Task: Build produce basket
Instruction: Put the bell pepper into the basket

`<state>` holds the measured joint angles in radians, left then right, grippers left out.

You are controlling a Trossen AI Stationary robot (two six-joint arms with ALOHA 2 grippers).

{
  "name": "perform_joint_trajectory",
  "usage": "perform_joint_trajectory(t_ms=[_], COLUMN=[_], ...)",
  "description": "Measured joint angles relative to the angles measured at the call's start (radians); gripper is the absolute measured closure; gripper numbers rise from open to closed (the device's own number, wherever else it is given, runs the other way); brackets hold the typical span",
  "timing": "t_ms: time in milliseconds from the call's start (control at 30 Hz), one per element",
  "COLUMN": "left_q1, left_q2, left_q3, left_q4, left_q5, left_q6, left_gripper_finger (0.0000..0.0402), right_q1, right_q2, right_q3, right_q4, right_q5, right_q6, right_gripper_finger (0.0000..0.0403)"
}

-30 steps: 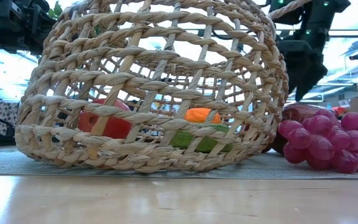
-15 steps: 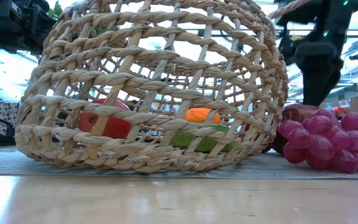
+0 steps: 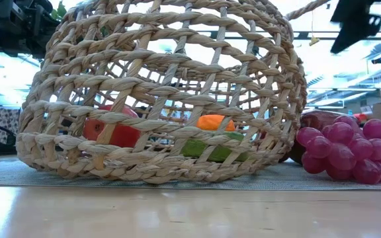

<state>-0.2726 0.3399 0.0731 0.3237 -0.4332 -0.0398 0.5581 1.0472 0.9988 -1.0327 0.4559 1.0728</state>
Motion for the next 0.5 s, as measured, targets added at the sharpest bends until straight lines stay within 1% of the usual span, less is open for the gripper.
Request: perform_joint_trajectory(t_ms=[133,233,400,500], left_q1=[0.000,0.000,0.000,0.000], left_q2=[0.000,0.000,0.000,0.000], left_q3=[0.000,0.000,0.000,0.000], left_q4=[0.000,0.000,0.000,0.000], left_q5=[0.000,0.000,0.000,0.000], left_q6=[0.000,0.000,0.000,0.000], left_gripper_finger=[0.0253,0.0256,0.0255,0.0252], right_q1=[0.136,0.213,0.317,0.360], right_q2=[0.069,0.127,0.239,0.331], right_q3=[0.016,0.030,0.081,0.128], right_q4=[-0.001,-0.004,-0.016,-0.072], right_q5=[0.018,0.016,0.006,-0.004], right_q6=[0.129,0.224,0.357,0.426], right_gripper_finger=[0.0030,0.0030,0.0030,0.0030])
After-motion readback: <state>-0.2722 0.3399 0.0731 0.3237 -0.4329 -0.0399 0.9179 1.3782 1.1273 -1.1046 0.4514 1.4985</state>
